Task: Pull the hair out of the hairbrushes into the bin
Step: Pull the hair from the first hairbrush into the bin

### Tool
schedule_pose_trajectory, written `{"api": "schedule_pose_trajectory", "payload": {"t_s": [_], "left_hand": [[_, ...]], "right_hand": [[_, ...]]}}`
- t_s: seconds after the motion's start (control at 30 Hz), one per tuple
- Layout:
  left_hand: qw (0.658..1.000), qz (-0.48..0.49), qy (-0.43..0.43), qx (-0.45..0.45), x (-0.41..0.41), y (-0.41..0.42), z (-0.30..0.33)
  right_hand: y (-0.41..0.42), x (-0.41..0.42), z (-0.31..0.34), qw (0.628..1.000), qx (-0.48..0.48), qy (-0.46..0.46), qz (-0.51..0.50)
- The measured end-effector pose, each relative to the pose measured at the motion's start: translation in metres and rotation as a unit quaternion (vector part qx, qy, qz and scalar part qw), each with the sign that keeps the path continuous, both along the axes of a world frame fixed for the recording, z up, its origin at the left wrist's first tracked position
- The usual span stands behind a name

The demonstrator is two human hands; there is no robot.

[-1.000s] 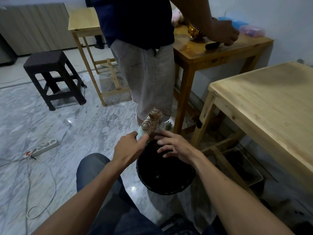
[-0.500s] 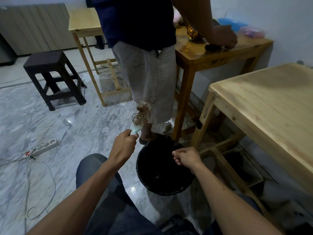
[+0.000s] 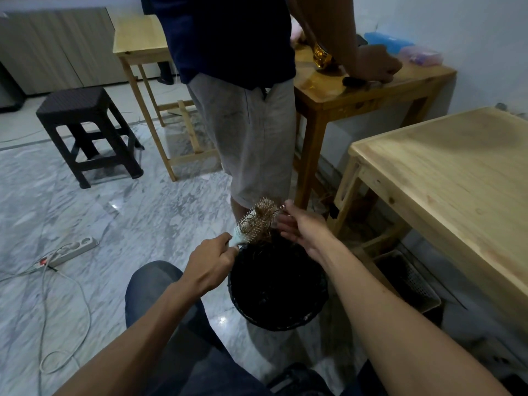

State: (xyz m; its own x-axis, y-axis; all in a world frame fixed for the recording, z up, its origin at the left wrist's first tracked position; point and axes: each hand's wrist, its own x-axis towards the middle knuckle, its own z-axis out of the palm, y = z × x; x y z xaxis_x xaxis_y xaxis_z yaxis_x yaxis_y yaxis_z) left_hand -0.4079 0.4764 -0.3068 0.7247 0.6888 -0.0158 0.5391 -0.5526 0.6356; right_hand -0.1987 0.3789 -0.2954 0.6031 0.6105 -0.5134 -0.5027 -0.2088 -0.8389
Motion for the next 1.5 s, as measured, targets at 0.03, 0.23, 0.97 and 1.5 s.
{"api": "schedule_pose_trajectory", "payload": {"t_s": [0.03, 0.23, 0.97, 1.5], "left_hand": [[1.000, -0.001, -0.003, 0.000, -0.001, 0.000, 0.001], [0.993, 0.065, -0.069, -0.070, -0.010, 0.013, 0.002], [0.996, 0.075, -0.029, -0.047, -0.007, 0.002, -0.002], [0.987, 0.134, -0.054, -0.069, 0.004, -0.008, 0.003]], "right_hand": [[0.000, -0.001, 0.000, 1.000, -0.013, -0.017, -0.023], [-0.020, 0.002, -0.026, 0.989, -0.129, -0.017, -0.073], [-0.024, -0.005, -0.011, 0.924, -0.212, -0.211, 0.237], [-0.030, -0.022, -0.026, 0.970, -0.058, -0.190, 0.136]]}}
